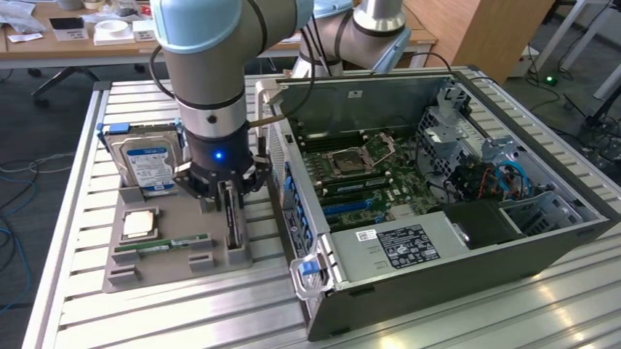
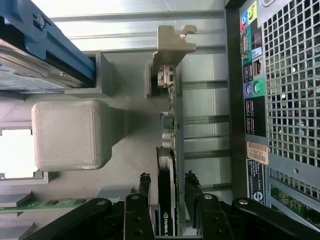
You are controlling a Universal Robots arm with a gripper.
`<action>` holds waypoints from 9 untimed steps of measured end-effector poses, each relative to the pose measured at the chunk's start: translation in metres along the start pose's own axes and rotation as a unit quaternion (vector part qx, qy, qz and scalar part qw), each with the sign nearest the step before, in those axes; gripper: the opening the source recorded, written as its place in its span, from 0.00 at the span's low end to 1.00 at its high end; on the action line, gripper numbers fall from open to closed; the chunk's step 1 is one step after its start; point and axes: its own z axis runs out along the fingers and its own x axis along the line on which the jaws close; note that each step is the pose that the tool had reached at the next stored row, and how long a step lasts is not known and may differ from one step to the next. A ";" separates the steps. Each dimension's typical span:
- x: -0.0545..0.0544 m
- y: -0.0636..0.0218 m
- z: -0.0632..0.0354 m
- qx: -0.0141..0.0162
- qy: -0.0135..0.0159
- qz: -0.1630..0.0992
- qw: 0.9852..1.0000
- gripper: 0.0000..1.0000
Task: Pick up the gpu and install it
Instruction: 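Pick up the gpu and move the gpu toward the slot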
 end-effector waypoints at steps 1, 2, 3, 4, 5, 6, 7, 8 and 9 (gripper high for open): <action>0.000 0.0002 0.0012 0.000 0.000 0.000 1.000 0.42; 0.000 0.0004 0.0024 0.000 0.000 0.000 1.000 0.42; 0.000 0.0005 0.0036 0.000 0.000 0.000 1.000 0.42; 0.000 0.0008 0.0046 0.000 0.000 0.000 1.000 0.42; 0.000 0.0011 0.0051 0.000 0.000 0.000 1.000 0.42; 0.000 0.0012 0.0053 0.000 0.000 0.000 1.000 0.42; 0.000 0.0014 0.0056 0.000 0.000 0.000 1.000 0.42; 0.000 0.0019 0.0060 0.000 0.000 0.000 1.000 0.42; 0.001 0.0027 0.0064 0.000 0.000 0.000 1.000 0.42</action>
